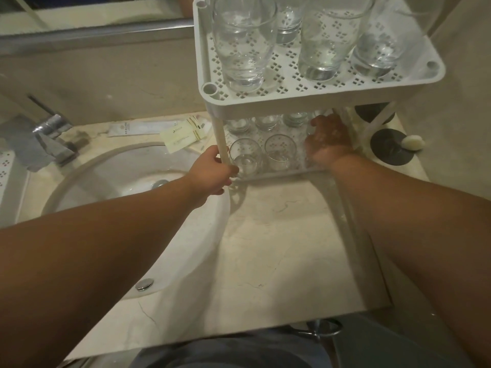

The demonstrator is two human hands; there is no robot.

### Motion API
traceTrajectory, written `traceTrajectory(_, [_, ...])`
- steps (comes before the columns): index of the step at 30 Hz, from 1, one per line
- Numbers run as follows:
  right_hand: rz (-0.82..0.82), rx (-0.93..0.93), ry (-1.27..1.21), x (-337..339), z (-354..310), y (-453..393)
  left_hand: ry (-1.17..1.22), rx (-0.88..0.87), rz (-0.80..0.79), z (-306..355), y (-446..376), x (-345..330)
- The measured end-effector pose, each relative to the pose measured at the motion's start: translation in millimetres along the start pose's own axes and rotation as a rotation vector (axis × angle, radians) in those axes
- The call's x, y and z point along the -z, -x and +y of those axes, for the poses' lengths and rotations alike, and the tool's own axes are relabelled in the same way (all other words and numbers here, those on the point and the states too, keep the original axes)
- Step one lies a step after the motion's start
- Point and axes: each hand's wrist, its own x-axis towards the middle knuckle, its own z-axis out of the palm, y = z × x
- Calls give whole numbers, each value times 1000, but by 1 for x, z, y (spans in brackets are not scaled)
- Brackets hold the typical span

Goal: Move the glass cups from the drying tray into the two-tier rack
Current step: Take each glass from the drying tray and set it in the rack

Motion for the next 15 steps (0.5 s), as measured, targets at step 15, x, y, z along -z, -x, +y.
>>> traceTrajectory(15, [-60,-25,39,-6,-2,37,-32,-16,-17,0,2,-1])
